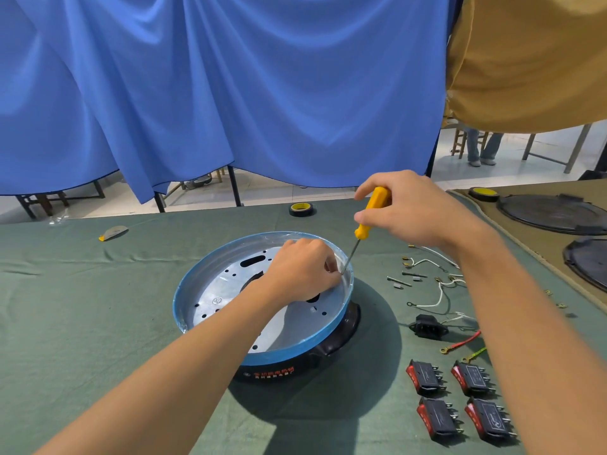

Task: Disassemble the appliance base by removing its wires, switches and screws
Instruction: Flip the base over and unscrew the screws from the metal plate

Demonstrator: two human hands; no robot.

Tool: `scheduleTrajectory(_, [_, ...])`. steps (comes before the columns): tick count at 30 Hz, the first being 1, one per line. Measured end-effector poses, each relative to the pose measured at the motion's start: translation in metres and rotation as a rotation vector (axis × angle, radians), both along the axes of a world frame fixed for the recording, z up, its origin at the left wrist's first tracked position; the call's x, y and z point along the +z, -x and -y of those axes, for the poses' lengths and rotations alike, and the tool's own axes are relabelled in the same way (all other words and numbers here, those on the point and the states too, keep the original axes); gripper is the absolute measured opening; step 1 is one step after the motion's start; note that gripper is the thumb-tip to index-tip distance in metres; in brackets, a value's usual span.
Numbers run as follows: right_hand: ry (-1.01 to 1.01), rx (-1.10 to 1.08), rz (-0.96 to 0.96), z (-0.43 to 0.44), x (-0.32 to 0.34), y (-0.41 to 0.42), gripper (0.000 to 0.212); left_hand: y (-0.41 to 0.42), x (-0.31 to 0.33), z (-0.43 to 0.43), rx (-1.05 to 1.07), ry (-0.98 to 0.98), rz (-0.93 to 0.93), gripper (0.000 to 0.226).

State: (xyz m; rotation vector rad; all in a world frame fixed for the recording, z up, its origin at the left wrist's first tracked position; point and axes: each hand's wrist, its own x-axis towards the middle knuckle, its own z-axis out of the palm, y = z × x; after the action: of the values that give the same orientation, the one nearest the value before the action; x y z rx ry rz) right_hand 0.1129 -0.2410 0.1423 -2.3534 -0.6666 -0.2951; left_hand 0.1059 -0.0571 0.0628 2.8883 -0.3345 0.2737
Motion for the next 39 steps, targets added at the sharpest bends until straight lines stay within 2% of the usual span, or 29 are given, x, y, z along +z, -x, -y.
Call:
scheduleTrajectory(11, [-0.265, -0.013, -0.019, 0.018, -0.004, -0.005, 0.014, -0.008, 0.004, 0.006, -0.024, -0.135, -0.022, 0.029])
scheduleTrajectory(18, [-0.244, -0.022, 0.011, 0.015, -0.006, -0.004, 0.014, -0.013, 0.013, 0.001, -0.075, -0.022, -0.273, 0.014])
scheduleTrajectory(25, [-0.223, -0.008, 0.017, 0.011, -0.008, -0.001, 0.012, -0.012, 0.011, 0.003, -0.043, -0.057, -0.173, 0.018])
scheduleTrajectory(34, [-0.064, -0.006, 0.028, -0.010, -0.020, 0.002, 0.010, -0.008, 0.007, 0.004, -0.044, -0.107, -0.045, 0.031])
scheduleTrajectory(39, [-0.029, -0.038, 0.074, -0.013, -0.022, 0.003, 0.014, -0.006, 0.003, 0.002, -0.075, -0.066, -0.005, 0.020])
